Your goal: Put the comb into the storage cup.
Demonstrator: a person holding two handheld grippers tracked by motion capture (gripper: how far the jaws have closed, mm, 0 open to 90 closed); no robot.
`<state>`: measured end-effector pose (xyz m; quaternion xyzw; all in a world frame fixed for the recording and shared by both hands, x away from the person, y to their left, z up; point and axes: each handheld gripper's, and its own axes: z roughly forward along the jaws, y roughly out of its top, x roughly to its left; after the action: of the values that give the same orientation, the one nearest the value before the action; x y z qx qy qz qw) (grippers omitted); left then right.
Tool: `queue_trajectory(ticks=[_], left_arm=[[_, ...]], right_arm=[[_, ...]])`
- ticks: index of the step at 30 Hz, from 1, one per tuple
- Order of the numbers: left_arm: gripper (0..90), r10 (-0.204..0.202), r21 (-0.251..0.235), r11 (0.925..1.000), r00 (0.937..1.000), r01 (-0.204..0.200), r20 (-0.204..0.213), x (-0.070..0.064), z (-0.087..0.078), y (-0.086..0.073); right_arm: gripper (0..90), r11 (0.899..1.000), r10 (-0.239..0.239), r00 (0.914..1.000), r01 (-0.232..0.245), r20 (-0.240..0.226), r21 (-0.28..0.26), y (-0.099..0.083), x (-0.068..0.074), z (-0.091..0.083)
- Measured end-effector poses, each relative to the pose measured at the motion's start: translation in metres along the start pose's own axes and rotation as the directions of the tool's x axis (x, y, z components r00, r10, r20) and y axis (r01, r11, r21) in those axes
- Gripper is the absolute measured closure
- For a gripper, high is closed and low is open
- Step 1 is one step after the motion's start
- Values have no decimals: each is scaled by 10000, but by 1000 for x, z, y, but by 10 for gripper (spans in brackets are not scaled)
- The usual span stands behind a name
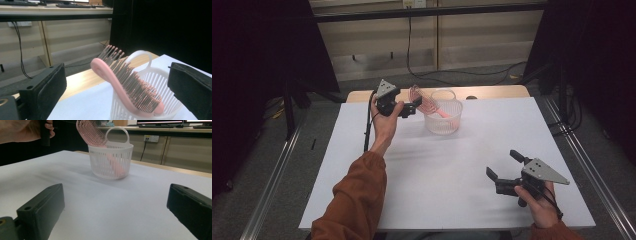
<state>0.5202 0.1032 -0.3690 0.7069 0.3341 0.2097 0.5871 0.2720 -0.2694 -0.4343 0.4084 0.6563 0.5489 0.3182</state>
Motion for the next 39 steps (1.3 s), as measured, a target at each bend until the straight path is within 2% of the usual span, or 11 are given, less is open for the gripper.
queue_trajectory(ticks=[7,19,21,26,29,31,35,37,39], left_arm=[[25,245,-21,9997,9992,-246,-328,2,-9,-3],[31,427,-219,9988,9990,-430,-118,4,-29,-7],[24,384,-239,9990,9990,-390,-227,4,-32,-11],[28,183,-227,9996,9996,-188,-197,3,-39,-15],[31,392,-278,9988,9986,-402,-366,2,-46,-16],[31,377,-350,9986,9988,-388,-308,1,-50,-17],[32,612,-349,9975,9977,-621,-287,-2,-59,-18],[36,613,-522,9966,9971,-636,-455,-4,-66,-18],[36,533,-651,9963,9979,-556,-367,-5,-72,-17]], right_arm=[[6,10000,31,9998,-30,172,-86,0,-1,-4],[6,9999,63,9994,-59,331,-114,0,-2,-5],[6,9999,45,9996,-41,294,-110,0,-2,-5],[6,9999,52,9995,-49,309,-98,0,-2,-4],[6,9999,48,9994,-45,332,-107,0,-2,-5],[6,9999,70,9993,-66,366,-105,0,-2,-5],[6,9999,39,9989,-34,466,-103,0,-2,-6],[6,9999,78,9988,-73,482,-103,0,-2,-6],[5,9999,75,9987,-68,506,-130,0,-3,-7]])
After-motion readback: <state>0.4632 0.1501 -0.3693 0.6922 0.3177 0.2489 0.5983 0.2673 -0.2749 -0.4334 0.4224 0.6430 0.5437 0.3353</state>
